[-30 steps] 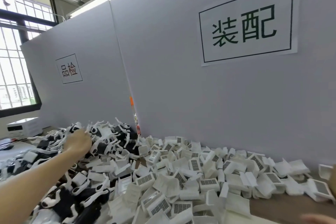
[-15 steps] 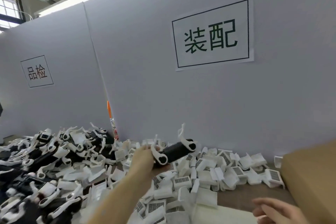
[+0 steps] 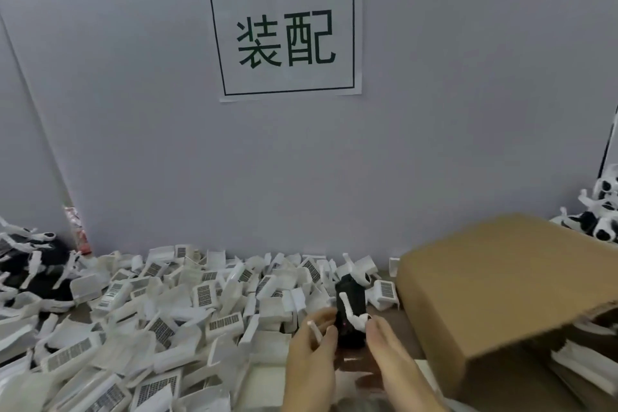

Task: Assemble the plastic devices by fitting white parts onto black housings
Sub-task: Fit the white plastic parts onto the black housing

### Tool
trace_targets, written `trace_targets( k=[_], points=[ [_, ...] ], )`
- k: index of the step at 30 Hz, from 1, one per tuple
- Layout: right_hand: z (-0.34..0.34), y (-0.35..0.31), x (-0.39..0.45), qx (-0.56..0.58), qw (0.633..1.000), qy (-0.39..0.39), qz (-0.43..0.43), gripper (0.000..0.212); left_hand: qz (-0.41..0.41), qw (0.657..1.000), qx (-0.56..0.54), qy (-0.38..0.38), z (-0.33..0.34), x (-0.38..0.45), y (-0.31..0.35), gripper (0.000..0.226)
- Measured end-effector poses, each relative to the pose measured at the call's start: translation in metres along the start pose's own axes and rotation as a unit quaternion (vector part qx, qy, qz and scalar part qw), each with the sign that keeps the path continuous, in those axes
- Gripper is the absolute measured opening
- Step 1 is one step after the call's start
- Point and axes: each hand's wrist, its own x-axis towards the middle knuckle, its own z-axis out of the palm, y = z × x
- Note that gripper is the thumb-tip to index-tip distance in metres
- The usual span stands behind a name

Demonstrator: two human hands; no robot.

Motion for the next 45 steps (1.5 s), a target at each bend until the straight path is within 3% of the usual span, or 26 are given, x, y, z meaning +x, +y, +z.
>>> trace_targets(
  k=[3,6,9,11,15,16,18,20,25,34,39,42,45],
  points=[
    [-0.005,-0.003,-0.003,0.062,0.997,-0.03,-0.023,0.021,0.004,0.999,0.021,-0.041,0.002,-0.008,0.003,0.022],
    [-0.007,-0.008,-0.008,0.108,0.993,-0.035,-0.021,0.021,0.013,0.997,0.038,-0.07,0.0,-0.013,0.006,0.03],
    [-0.007,-0.012,-0.013,0.164,0.985,-0.051,-0.029,0.035,0.048,0.993,0.059,-0.091,-0.001,-0.015,0.003,0.029],
    [-0.007,-0.012,-0.012,0.185,0.981,-0.036,-0.035,0.044,0.063,0.989,0.093,-0.101,0.0,-0.015,0.001,0.031],
    [-0.009,-0.01,-0.013,0.223,0.972,0.008,-0.066,0.031,0.023,0.989,0.07,-0.128,0.0,-0.019,0.008,0.01],
    [-0.009,-0.01,-0.014,0.222,0.971,0.019,-0.085,0.029,0.003,0.991,0.052,-0.122,-0.001,-0.019,0.01,0.015],
    [-0.007,-0.008,-0.015,0.145,0.974,0.066,-0.16,0.031,-0.016,0.996,0.001,-0.089,-0.002,-0.015,0.009,0.025],
    [-0.005,-0.006,-0.017,-0.001,0.962,0.106,-0.25,0.049,-0.01,0.996,-0.034,-0.077,-0.002,-0.015,0.01,0.037],
    [0.007,-0.005,-0.023,-0.203,0.909,0.069,-0.357,0.073,0.039,0.994,-0.071,-0.075,-0.004,-0.018,0.016,0.04],
    [0.008,-0.006,-0.025,-0.265,0.886,0.049,-0.378,0.079,0.047,0.989,-0.079,-0.113,-0.006,-0.015,0.014,0.046],
    [0.013,-0.012,-0.032,-0.284,0.874,0.068,-0.388,0.068,0.026,0.995,-0.061,-0.07,-0.005,-0.009,0.009,0.064],
    [0.017,-0.011,-0.03,-0.326,0.86,0.084,-0.383,0.065,-0.023,0.995,-0.071,-0.063,-0.008,-0.007,0.007,0.05],
    [0.021,-0.006,-0.027,-0.32,0.882,0.07,-0.339,0.081,-0.052,0.992,-0.084,-0.076,-0.009,-0.007,0.008,0.029]
  ],
)
